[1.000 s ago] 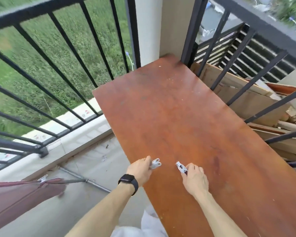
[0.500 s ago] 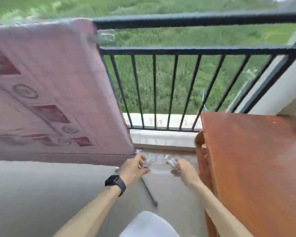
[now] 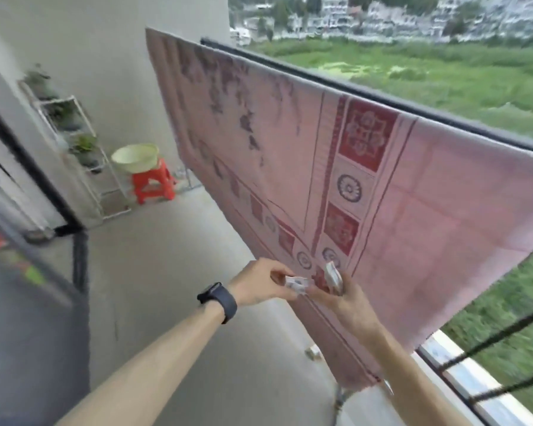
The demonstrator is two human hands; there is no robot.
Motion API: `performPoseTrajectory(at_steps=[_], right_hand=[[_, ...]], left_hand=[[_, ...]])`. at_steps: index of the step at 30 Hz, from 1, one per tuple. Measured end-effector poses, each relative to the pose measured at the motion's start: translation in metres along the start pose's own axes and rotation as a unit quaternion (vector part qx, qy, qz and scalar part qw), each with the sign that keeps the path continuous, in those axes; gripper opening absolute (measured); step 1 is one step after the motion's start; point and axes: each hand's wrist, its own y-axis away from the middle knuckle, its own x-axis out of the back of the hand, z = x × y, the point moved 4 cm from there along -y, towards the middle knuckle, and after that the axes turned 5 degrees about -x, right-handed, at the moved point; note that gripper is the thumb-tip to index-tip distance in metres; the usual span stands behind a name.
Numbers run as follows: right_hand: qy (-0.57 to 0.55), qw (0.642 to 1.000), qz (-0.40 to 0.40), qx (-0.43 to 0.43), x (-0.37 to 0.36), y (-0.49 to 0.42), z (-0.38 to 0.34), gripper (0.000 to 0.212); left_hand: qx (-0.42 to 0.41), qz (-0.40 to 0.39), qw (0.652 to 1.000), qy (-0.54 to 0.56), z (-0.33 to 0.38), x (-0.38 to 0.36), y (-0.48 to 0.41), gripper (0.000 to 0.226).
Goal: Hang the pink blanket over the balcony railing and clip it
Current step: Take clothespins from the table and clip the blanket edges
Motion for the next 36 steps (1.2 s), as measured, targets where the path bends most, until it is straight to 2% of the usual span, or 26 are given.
performPoseTrajectory(at_steps=[3,6,11,17,22,25,29,36], right_hand=[[0.028,0.999,-0.033,0.031,-0.023,-0.025,-0.021,0.048],[0.009,0.997,-0.067,0.044,-0.053,-0.045,-0.041,0.035],[0.006,0.99,-0.121,0.071,-0.118,-0.091,-0.094,0.035],[0.033,0.982,-0.142,0.122,-0.208,-0.165,-0.161,0.032],[0.016,0.982,-0.131,0.136,-0.284,-0.229,-0.232,0.034],[-0.012,0.986,-0.122,0.117,-0.326,-0.268,-0.267,0.029],[0.007,0.985,-0.118,0.129,-0.37,-0.318,-0.315,0.021],[0.061,0.973,-0.104,0.199,-0.44,-0.414,-0.382,0.012]], left_hand=[[0.023,0.037,0.998,0.042,-0.019,0.037,0.006,0.03],[0.037,0.08,0.987,0.131,-0.03,0.071,0.02,0.011],[0.058,0.187,0.942,0.272,-0.053,0.134,0.022,0.033],[0.05,0.304,0.917,0.254,-0.116,0.235,-0.005,0.016],[0.056,0.375,0.895,0.234,-0.182,0.359,-0.017,0.019],[0.075,0.389,0.898,0.193,-0.22,0.435,-0.025,0.026],[0.078,0.406,0.902,0.126,-0.25,0.527,-0.039,0.032],[0.061,0.424,0.893,0.137,-0.299,0.638,-0.082,0.025]])
